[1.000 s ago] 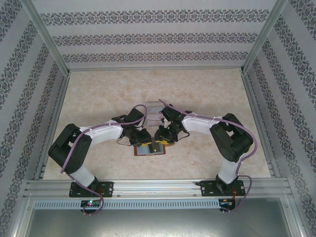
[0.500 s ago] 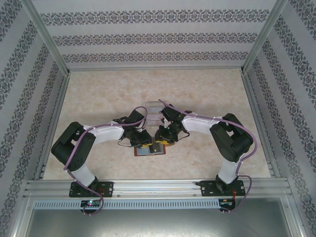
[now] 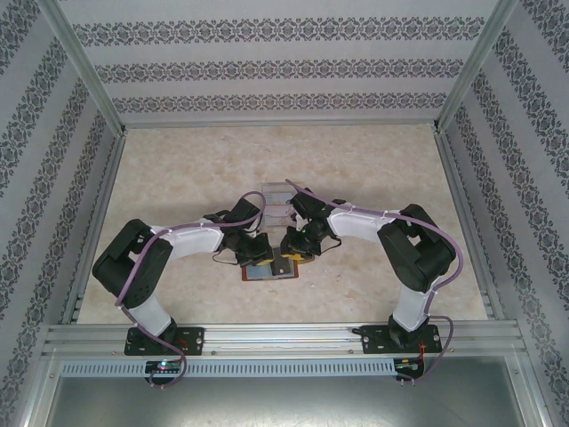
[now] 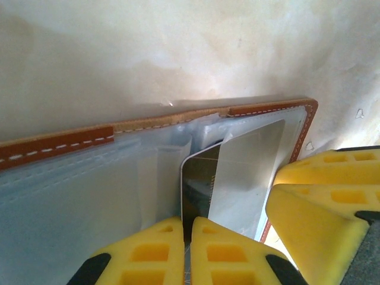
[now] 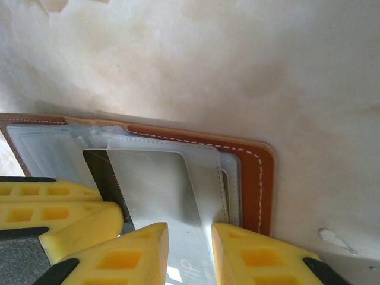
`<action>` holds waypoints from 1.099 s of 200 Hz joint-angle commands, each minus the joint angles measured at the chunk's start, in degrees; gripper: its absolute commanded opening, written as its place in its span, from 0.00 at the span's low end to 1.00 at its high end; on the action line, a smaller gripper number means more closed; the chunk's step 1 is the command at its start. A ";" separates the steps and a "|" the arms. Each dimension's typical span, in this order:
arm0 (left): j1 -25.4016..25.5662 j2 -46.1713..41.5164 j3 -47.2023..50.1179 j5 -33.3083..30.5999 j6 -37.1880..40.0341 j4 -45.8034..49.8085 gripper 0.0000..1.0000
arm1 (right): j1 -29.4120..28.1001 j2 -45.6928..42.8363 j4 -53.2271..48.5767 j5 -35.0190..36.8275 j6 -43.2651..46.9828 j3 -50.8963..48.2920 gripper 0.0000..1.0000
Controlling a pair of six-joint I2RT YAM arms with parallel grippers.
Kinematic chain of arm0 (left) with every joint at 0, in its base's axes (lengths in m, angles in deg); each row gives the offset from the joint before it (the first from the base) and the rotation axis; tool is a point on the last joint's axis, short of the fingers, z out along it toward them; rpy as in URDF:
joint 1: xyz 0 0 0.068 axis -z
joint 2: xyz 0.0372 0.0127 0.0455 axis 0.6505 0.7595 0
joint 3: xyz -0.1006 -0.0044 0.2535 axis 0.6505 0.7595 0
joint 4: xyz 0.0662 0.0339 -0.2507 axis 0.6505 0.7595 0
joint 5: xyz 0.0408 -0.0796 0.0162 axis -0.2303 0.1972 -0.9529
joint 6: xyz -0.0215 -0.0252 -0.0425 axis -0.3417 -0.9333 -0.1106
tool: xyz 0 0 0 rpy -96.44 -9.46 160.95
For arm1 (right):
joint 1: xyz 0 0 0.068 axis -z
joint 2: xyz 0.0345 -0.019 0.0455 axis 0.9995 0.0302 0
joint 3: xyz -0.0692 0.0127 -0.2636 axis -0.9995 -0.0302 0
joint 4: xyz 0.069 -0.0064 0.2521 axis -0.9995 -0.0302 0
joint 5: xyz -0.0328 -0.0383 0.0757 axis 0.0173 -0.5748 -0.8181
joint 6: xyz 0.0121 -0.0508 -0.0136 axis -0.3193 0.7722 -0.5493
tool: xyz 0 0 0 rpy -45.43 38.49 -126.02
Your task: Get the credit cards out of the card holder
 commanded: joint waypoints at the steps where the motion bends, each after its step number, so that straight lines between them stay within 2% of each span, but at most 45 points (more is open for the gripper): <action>1: 0.48 -1.54 0.33 -1.27 0.31 1.10 0.07 | -0.77 1.61 -2.78 1.73 0.60 0.19 0.28; 131: 0.13 -6.83 -2.72 -5.95 5.78 13.49 0.05 | -0.59 1.70 -3.10 1.74 0.90 0.49 0.28; 170: 0.04 -6.95 -6.37 -8.10 8.65 20.47 0.05 | -0.58 1.88 -3.13 1.65 0.98 0.69 0.28; 220: 0.04 -6.29 -8.56 -10.47 10.00 24.58 0.04 | -0.61 1.96 -3.30 1.60 1.06 0.93 0.28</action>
